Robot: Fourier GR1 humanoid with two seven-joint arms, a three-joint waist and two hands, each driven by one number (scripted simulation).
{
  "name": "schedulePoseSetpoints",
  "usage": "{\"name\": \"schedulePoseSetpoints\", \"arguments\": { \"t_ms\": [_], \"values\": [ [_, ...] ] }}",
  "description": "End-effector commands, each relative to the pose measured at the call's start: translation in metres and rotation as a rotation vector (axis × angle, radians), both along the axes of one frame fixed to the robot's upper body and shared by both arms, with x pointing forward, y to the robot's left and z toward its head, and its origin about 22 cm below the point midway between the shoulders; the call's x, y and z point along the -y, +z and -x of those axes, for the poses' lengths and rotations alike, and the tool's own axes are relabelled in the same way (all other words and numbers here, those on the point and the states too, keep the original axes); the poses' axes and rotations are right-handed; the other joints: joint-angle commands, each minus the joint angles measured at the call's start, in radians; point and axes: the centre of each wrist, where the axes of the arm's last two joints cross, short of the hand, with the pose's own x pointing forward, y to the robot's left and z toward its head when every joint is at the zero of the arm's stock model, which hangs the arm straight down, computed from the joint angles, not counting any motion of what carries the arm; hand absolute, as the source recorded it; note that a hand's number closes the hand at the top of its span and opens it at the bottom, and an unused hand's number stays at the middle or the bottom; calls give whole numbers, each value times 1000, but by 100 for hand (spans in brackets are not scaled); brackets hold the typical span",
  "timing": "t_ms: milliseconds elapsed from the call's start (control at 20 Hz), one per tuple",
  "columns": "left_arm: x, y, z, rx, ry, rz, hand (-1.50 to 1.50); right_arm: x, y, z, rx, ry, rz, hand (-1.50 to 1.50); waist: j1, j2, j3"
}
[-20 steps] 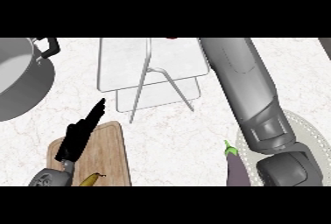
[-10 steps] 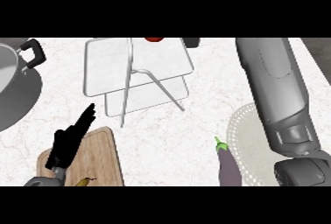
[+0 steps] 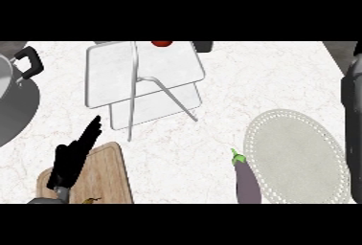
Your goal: Pick the tomato from the placemat and place it in the tiered shelf
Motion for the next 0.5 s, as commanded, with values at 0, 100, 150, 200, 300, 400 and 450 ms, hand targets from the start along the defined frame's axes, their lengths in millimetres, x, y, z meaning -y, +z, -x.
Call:
{"name": "schedulePoseSetpoints", "arguments": {
  "t_ms": [0,100,150,200,300,400,450],
  "values": [
    [-10,-6,-3,-11,-8,5,0,38,10,47,8,41,55,-150,17,9,-3],
    [7,6,10,-8,-11,8,0,44,-4,66,-11,48,57,-150,31,9,-2],
    [5,9,6,-10,-34,-6,0,70,1,65,11,32,89,-150,37,13,-2],
    [-4,-10,7,-20,-31,0,0,66,0,77,-3,75,95,-150,30,13,-3],
    [19,-15,-9,-21,-27,11,0,76,-10,87,-19,77,96,-150,32,15,-3],
    [10,-6,-1,-11,-41,-8,0,76,14,94,-50,48,102,-150,40,14,-3],
    [17,0,17,-14,-25,13,0,85,-13,113,-46,56,98,-150,39,12,-2]
  ]
}}
